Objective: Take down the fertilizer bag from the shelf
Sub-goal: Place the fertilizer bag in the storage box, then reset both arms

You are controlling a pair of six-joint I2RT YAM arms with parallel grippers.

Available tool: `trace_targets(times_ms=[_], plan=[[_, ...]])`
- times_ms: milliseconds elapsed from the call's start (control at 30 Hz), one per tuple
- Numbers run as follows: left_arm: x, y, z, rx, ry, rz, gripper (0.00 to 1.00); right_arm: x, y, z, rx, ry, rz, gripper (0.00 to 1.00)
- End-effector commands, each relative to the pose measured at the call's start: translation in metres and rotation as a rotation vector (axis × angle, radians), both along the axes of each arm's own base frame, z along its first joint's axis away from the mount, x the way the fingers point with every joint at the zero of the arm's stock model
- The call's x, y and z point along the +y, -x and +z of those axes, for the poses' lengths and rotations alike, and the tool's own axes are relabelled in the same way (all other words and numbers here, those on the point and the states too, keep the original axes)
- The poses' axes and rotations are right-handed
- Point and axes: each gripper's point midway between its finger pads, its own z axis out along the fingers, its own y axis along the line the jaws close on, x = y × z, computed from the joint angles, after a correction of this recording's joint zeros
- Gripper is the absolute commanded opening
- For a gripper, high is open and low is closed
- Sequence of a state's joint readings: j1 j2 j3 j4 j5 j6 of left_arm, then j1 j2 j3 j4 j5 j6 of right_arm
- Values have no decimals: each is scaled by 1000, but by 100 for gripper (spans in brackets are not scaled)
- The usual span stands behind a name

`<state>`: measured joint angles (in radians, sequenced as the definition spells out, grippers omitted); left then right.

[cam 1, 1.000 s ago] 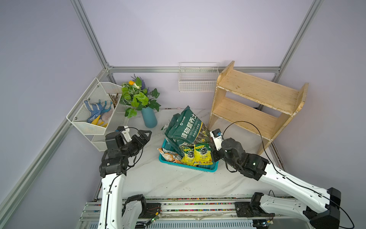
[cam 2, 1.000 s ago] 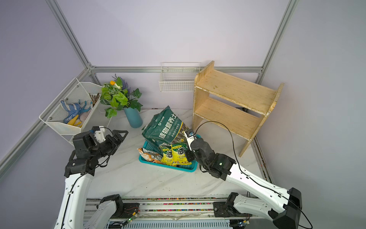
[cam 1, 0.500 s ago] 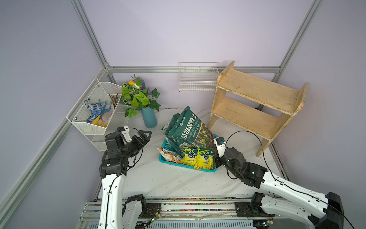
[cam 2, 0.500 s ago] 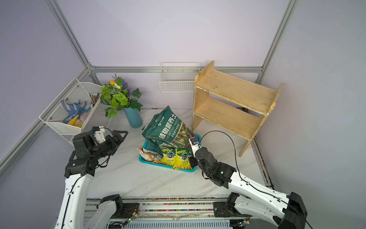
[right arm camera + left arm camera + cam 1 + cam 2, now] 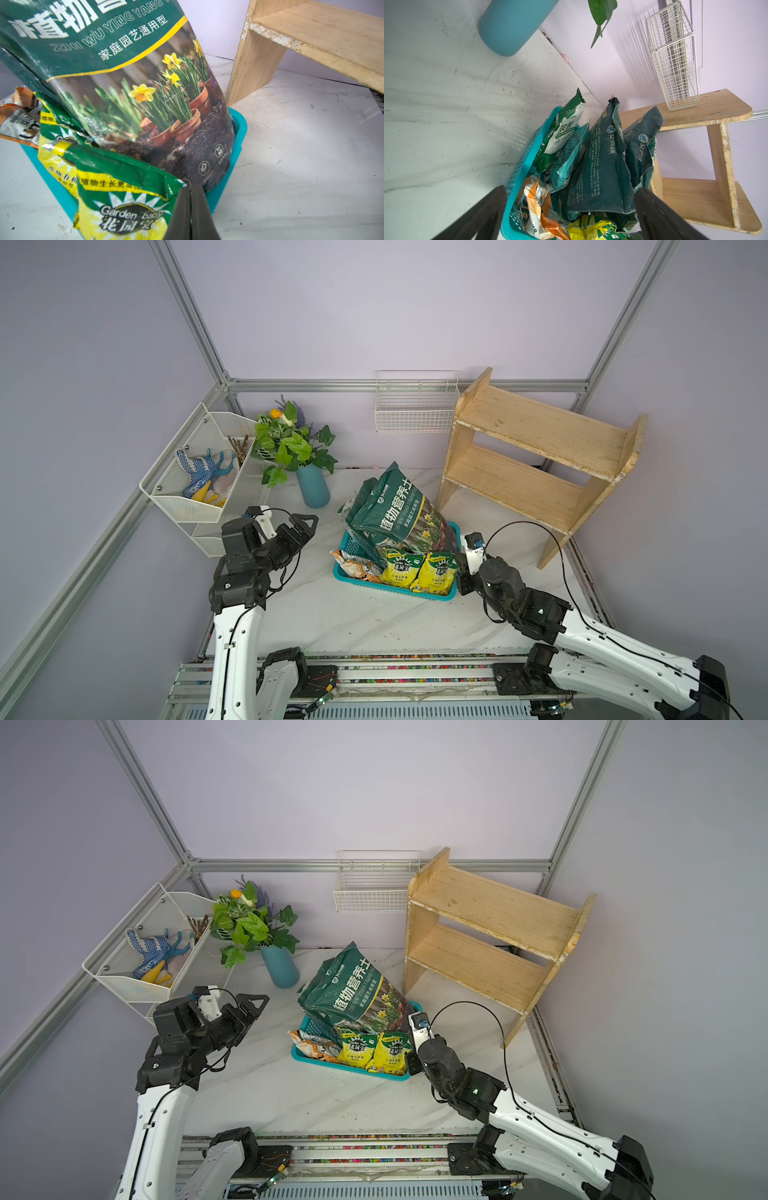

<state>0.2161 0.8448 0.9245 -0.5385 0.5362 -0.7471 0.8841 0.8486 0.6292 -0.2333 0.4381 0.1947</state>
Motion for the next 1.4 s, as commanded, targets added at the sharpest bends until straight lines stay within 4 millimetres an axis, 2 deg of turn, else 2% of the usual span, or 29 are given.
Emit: trace_targets(times_ms=[0, 100, 233, 367, 433, 500, 600, 633, 733, 767, 800, 900, 967, 1100, 1200, 1300, 1367], plan=[[5, 1, -17, 28, -4, 28, 100, 18, 6, 22, -56, -72, 97, 0], [15, 6, -15, 18, -47, 88, 100, 44, 14, 18, -40, -68, 212, 0], [44, 20, -13, -13, -154, 253, 100, 66, 11, -14, 32, -11, 256, 0], [58, 34, -14, -59, -193, 347, 100, 68, 6, -41, 105, 58, 225, 0], [62, 38, -17, -84, -205, 371, 100, 69, 9, -46, 116, 50, 231, 0], [68, 40, -23, -90, -212, 403, 100, 64, 11, -42, 111, 37, 220, 0], [78, 35, -42, -78, -185, 453, 100, 39, 8, -23, 55, -10, 113, 0], [81, 34, -51, -58, -166, 475, 100, 29, 7, -13, 27, -29, 70, 5], [101, 38, -87, 23, -147, 600, 100, 1, 8, 10, -78, -111, -22, 52], [106, 40, -96, 43, -153, 622, 100, -10, 9, 15, -102, -134, -63, 93], [107, 39, -100, 46, -164, 621, 100, -22, 8, 20, -134, -147, -111, 99], [117, 39, -114, 88, -233, 643, 100, -66, 3, 25, -216, -137, -327, 99], [126, 38, -128, 116, -263, 671, 100, -77, 1, 23, -269, -79, -379, 100], [133, 19, -141, 9, -377, 631, 100, -94, -13, 4, -323, 95, -501, 100], [142, 9, -139, -81, -488, 637, 100, -110, -38, -16, -277, 157, -586, 100], [147, 2, -147, -92, -587, 649, 100, -137, -70, -38, -171, 120, -677, 99], [142, -7, -151, -132, -700, 609, 100, -150, -86, -36, -171, 85, -726, 98]])
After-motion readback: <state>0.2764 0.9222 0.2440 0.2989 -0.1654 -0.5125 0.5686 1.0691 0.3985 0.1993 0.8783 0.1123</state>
